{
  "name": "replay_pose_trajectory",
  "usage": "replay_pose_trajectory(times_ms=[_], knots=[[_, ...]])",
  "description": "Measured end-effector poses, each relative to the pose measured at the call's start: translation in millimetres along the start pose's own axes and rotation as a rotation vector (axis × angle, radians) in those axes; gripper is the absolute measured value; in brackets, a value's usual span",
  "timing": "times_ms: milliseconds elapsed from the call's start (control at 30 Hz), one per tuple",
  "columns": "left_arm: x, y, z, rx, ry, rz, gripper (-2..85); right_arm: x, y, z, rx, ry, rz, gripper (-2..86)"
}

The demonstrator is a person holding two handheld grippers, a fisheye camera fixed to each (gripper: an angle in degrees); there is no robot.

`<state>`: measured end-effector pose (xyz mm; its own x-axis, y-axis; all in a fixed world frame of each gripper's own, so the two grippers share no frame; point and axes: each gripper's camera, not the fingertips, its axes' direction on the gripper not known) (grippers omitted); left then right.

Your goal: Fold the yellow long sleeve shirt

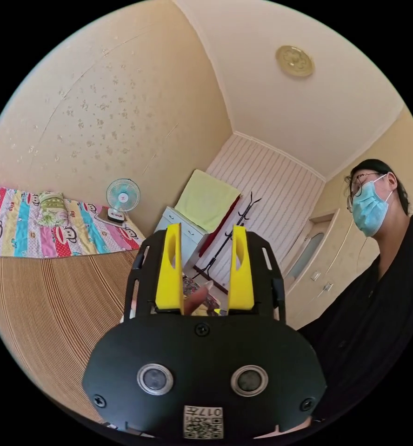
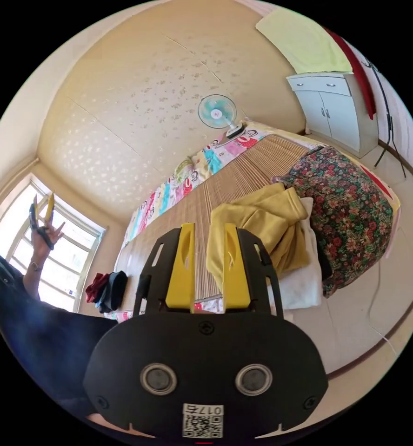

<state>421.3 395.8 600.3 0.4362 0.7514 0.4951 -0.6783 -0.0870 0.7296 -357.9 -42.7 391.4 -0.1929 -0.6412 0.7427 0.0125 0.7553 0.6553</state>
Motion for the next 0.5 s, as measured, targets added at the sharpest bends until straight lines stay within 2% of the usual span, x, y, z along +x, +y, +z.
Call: replay_pose_trajectory(times_ms=[67,133,300,367,433,500], knots=[[-3,-6,-16,0.040,-0.044,0.020,16.2,8,-30,19,-0.004,0.152,0.003,10.6],[-7,-11,-30,0.072,-0.073,0.026,16.6,24,-62,39,-0.084,0.218,0.042,11.9],[-22,-23,-68,0.116,-0.133,0.001,16.9,57,-104,102,-0.285,0.149,0.153,12.5],[-27,-26,-81,0.117,-0.175,0.002,16.9,65,-93,136,-0.418,0.194,0.223,10.7],[-34,-29,-95,0.128,-0.216,-0.005,17.0,66,-81,132,-0.340,0.210,0.331,7.2],[-43,-34,-116,0.161,-0.259,-0.028,17.7,59,-70,121,-0.244,0.133,0.389,3.6]])
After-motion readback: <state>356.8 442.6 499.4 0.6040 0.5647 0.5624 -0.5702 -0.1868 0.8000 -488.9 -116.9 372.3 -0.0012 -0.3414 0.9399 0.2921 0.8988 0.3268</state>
